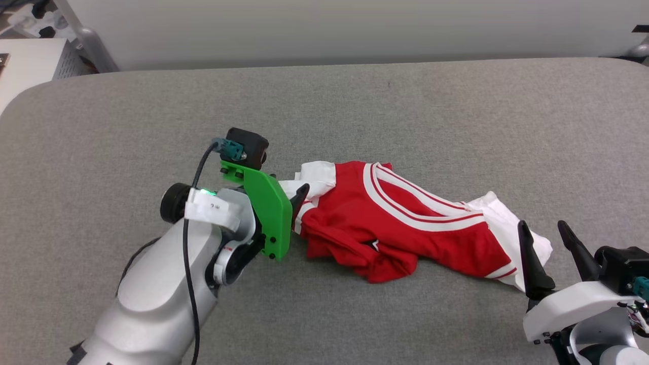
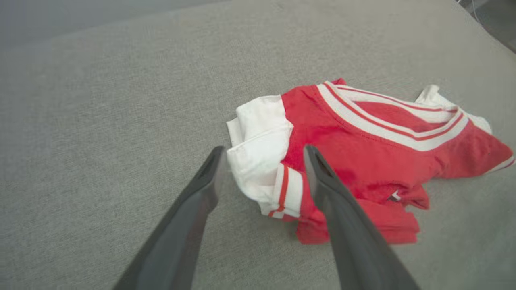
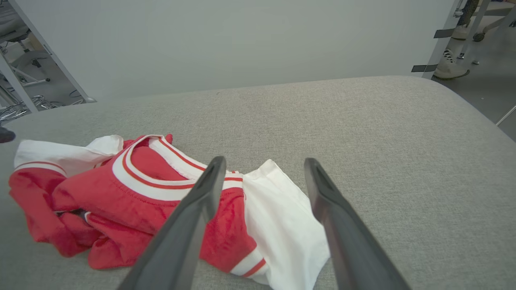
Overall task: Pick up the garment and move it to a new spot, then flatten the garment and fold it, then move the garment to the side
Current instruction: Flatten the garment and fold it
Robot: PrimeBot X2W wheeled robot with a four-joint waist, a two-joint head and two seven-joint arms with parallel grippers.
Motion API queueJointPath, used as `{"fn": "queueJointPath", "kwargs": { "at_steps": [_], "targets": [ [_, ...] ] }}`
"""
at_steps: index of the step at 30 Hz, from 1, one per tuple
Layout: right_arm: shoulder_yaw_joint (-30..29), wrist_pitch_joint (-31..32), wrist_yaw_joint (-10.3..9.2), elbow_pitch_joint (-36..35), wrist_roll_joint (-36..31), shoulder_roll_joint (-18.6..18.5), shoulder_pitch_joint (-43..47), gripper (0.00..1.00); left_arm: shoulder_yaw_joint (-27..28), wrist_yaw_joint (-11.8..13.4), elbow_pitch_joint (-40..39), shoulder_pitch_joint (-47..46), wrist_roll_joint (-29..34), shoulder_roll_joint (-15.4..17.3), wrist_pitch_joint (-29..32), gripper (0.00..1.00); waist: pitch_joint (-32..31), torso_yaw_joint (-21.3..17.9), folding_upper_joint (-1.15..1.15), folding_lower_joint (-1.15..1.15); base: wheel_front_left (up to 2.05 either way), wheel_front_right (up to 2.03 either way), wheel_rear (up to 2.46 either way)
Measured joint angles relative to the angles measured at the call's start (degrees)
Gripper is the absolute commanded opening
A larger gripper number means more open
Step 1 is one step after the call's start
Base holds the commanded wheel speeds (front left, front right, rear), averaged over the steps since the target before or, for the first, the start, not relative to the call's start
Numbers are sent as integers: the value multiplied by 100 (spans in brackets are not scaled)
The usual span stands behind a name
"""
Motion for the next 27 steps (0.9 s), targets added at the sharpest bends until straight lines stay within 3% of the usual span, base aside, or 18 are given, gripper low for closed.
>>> {"fn": "queueJointPath", "kwargs": {
  "at_steps": [7,8,10,18,22,27],
  "targets": [
    [20,-25,0,54,47,2,-58,100,-197,-259,1006,-459,-85,-113,598,100,223,-178,0,0,0,0,0],
    [16,-26,0,68,47,1,-60,100,-203,-277,1103,-489,-97,-158,610,95,246,-194,0,0,0,0,0],
    [7,-43,1,92,54,1,-62,100,-219,-300,1223,-550,-89,-201,560,0,281,-215,0,0,0,0,0],
    [-104,-49,0,152,105,2,-67,100,-94,-158,1313,-611,-1,-112,-42,0,279,-142,0,0,0,0,0],
    [-188,-49,0,156,110,3,-66,100,154,145,1055,-381,29,85,-478,0,236,-58,0,0,0,0,0],
    [-272,-49,1,149,121,5,-65,100,539,609,593,550,-120,324,-925,0,151,33,0,0,0,0,0]
  ]
}}
